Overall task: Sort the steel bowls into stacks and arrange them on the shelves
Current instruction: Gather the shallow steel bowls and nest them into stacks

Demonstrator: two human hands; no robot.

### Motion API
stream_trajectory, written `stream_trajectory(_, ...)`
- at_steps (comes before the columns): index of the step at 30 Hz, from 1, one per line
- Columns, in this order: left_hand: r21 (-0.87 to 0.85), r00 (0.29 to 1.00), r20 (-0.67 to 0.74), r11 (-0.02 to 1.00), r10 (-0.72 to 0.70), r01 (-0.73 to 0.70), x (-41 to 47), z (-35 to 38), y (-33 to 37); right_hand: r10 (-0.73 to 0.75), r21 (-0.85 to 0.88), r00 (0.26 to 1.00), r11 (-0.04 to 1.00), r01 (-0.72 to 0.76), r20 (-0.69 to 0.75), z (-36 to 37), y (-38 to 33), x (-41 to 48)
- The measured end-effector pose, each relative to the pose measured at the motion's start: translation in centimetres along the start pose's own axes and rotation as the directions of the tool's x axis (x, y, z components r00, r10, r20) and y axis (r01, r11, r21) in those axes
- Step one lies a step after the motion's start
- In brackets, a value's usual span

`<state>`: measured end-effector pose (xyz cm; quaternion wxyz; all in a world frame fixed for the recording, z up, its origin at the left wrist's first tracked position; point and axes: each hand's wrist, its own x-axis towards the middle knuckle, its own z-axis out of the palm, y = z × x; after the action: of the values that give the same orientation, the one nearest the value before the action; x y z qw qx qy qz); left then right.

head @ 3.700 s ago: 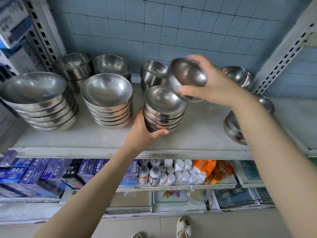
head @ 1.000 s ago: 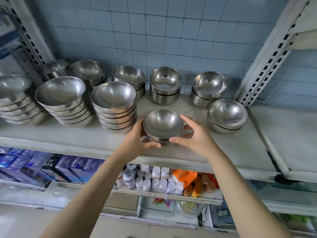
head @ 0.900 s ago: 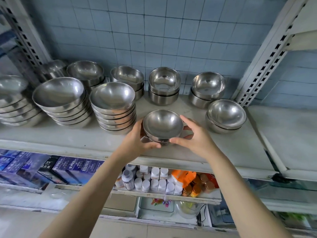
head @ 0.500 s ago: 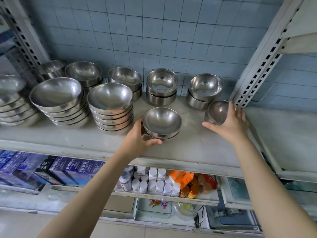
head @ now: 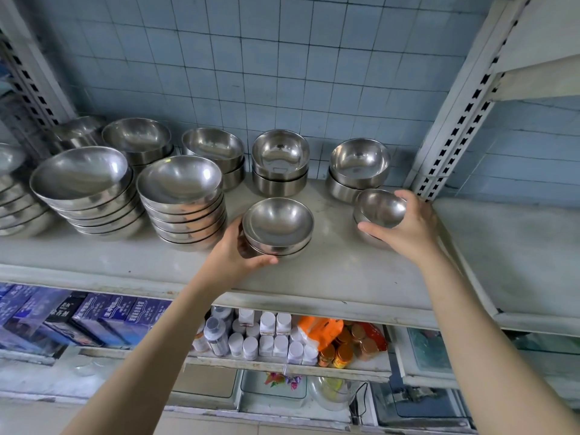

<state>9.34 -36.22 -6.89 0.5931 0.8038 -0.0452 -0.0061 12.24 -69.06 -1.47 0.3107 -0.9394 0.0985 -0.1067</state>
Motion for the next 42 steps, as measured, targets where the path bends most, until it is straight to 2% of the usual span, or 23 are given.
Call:
stream_trajectory(3,-0.008,1.000,0.008,1.000,-0.012,0.012,0.1,0.0,-0.1,-0.083,0.153,0.993,0.984,0.095,-0.086,0.3,-0.7,-0.7)
stream_trajectory(5,-0.024,1.000,0.014,1.000,-0.009,0.009,0.1,-0.1,0.0,-0.148,0.257,0.985,0.952,0.167,-0.091,0.3,-2.6,-1.5)
stream_trajectory(7,-0.038,1.000,0.019,0.999,0.001,0.000,0.1,0.0,0.1,-0.251,0.314,0.967,0.916,0.250,-0.038,0.4,-5.5,-2.3)
stream_trajectory(10,-0.050,0.999,0.034,0.999,0.017,-0.015,0.2,-0.1,0.1,-0.442,0.328,0.896,0.854,0.403,0.051,1.7,-9.9,-3.4)
stream_trajectory(12,-0.040,0.999,0.032,0.999,0.028,-0.026,0.2,-0.1,0.0,-0.509,0.307,0.851,0.836,0.455,0.126,3.2,-11.7,-3.8)
stream_trajectory(15,-0.012,0.999,0.004,0.999,0.052,-0.051,0.0,0.0,0.0,-0.500,0.230,0.832,0.862,0.452,0.241,5.3,-12.1,-3.8)
stream_trajectory(18,0.014,0.998,0.014,0.998,0.058,-0.059,0.0,0.0,-0.3,-0.471,0.231,0.826,0.880,0.415,0.311,6.3,-11.5,-3.5)
stream_trajectory(36,0.014,0.996,0.003,0.996,0.094,-0.094,0.1,-0.2,-0.3,-0.527,0.284,0.786,0.846,0.451,0.322,7.3,-11.1,-2.6)
stream_trajectory(42,0.041,0.992,0.005,0.991,0.124,-0.124,0.0,-0.2,-0.1,-0.463,0.326,0.801,0.877,0.352,0.380,5.1,-10.5,-2.0)
